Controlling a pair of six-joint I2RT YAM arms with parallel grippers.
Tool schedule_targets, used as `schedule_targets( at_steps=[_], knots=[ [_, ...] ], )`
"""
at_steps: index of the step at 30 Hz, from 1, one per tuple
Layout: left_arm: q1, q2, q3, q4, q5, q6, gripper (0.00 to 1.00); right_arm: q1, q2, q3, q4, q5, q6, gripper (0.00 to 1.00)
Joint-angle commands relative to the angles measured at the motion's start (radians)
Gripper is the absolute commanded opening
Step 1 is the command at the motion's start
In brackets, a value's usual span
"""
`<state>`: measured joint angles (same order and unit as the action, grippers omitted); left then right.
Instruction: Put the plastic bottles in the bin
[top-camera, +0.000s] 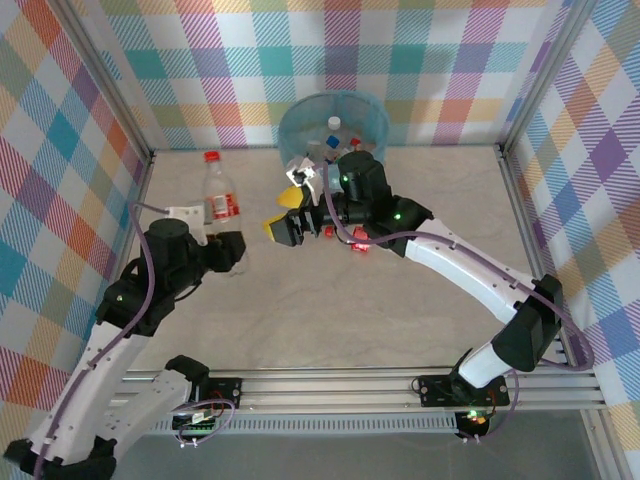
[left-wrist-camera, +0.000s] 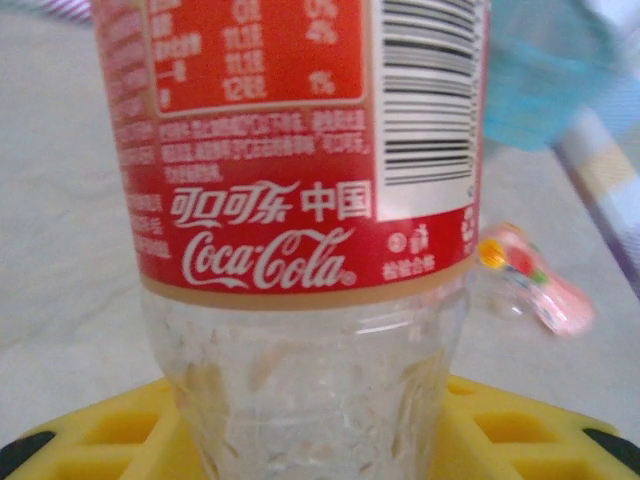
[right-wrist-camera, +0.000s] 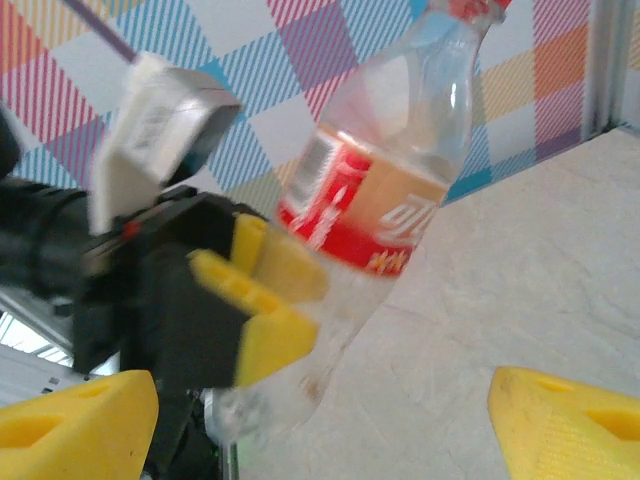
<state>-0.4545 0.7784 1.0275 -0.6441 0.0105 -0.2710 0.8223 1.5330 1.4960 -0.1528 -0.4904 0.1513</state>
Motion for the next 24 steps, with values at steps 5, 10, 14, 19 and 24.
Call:
schedule_targets(
  at_steps=[5,10,14,19,24],
  knots=[
    [-0.208,-0.007,-0.055,0.218,0.137,0.176,0.5,-0.082,-0.063,0.04,-0.041,0.029,0.097,0.87],
    [-0.262,0.007,-0.084,0.257,0.203,0.205,0.49,-0.136,-0.104,-0.002,-0.028,-0.001,0.114,0.89],
    [-0.279,0.012,-0.087,0.237,0.267,0.23,0.52,-0.168,-0.114,-0.013,0.013,-0.084,0.142,0.89],
    [-0.283,-0.014,-0.094,0.232,0.287,0.233,0.52,-0.178,-0.091,0.015,0.043,-0.221,0.152,0.75],
    [-0.284,-0.043,-0.1,0.208,0.27,0.235,0.52,-0.177,-0.072,0.04,0.055,-0.322,0.165,0.51]
  ],
)
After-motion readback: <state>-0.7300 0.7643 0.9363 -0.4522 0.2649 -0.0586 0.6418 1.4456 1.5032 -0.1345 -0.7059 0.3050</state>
